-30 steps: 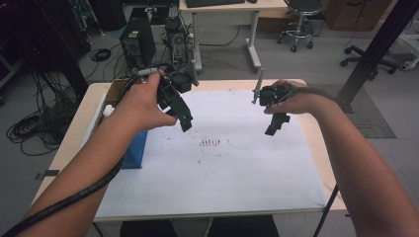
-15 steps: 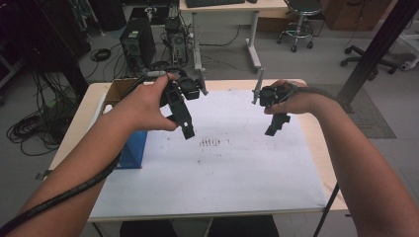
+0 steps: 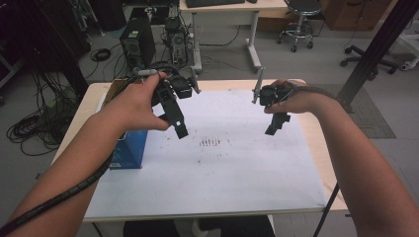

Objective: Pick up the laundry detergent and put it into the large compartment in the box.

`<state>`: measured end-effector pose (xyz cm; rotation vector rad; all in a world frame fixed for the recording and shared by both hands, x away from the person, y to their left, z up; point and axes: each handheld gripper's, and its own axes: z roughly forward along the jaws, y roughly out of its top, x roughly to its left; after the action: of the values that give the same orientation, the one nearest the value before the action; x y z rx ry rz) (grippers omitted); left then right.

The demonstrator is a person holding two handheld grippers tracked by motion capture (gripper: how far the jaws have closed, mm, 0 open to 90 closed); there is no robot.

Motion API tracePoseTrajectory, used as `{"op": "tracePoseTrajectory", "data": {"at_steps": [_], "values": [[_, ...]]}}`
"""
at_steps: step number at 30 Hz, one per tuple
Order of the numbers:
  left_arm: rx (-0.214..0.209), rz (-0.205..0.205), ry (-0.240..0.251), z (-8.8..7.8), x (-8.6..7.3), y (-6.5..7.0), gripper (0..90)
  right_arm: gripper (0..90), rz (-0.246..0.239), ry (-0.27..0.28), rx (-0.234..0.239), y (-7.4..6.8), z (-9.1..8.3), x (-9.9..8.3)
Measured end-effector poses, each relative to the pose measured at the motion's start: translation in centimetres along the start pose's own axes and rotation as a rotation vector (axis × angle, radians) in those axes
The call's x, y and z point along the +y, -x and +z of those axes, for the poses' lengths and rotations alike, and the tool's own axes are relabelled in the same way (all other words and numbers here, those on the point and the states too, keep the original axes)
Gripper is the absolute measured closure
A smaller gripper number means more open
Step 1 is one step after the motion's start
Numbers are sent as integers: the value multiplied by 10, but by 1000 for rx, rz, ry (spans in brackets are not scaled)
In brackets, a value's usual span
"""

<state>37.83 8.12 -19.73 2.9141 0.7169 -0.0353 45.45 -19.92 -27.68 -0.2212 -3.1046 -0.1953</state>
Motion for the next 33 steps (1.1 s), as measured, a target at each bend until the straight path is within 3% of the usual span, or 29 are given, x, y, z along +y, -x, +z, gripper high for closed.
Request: {"op": "tracePoseTrajectory", "data": {"at_steps": [12, 33], "values": [[-4, 21, -11, 4, 12, 5, 2, 52, 20, 6, -9, 2, -2, -12], [2, -3, -11, 1, 3, 6, 2, 53, 8, 7, -11, -3, -5, -6]]}}
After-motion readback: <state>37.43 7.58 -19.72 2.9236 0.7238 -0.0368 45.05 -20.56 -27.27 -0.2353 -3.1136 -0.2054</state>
